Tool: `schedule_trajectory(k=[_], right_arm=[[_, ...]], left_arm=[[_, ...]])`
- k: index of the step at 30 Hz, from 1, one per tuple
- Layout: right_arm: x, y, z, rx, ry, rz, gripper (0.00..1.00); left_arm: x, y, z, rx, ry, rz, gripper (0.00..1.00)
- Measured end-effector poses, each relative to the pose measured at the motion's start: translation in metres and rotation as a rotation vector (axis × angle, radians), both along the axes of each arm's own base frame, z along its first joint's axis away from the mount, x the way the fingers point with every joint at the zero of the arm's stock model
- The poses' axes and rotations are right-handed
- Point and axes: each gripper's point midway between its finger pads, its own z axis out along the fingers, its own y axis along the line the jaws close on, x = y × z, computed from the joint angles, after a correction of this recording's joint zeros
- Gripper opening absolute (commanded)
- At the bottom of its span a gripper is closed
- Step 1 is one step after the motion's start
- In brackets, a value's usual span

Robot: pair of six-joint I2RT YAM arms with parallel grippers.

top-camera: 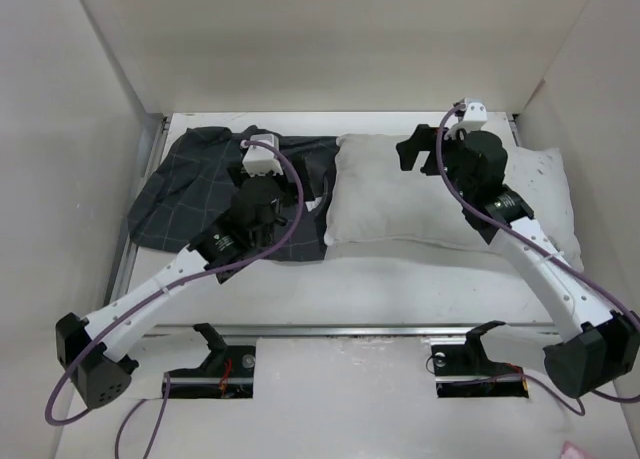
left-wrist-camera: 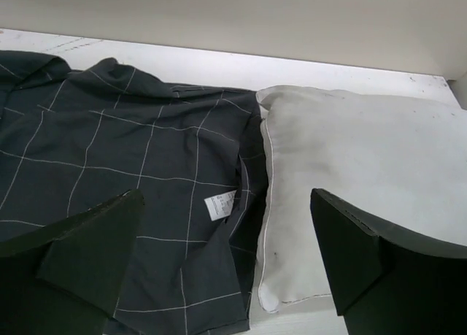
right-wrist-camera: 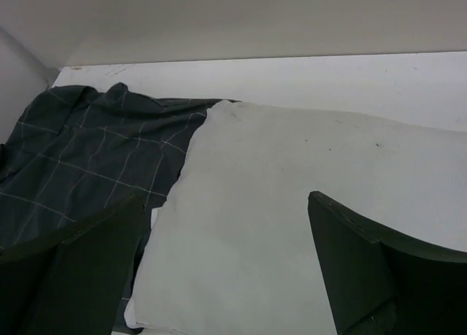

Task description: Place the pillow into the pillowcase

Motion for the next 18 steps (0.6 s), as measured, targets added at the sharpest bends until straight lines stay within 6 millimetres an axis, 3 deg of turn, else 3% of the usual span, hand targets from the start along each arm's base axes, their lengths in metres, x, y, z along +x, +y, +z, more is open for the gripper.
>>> schedule_trajectory(k=[6, 10, 14, 18], right_arm=[[0.002, 0.02, 0.0, -0.075, -0.006, 0.136, 1.0], [0.028, 0.053, -0.003, -0.138, 0.029, 0.278, 1.0], [0.055, 0.074, -0.031, -0.204, 0.099, 0.305, 1.0], [0.069, 0.09, -0.067, -0.315, 0.185, 0.293, 1.0]], left_arm=[[0.007, 0.0, -0.011, 0.039, 0.016, 0.027, 1.0], [0.014, 0.001, -0.025, 0.08, 0.042, 0.067, 1.0], [0.027, 0.006, -0.042, 0.118, 0.091, 0.116, 1.0], [0.044, 0.014, -0.064, 0.148, 0.15, 0.148, 1.0]])
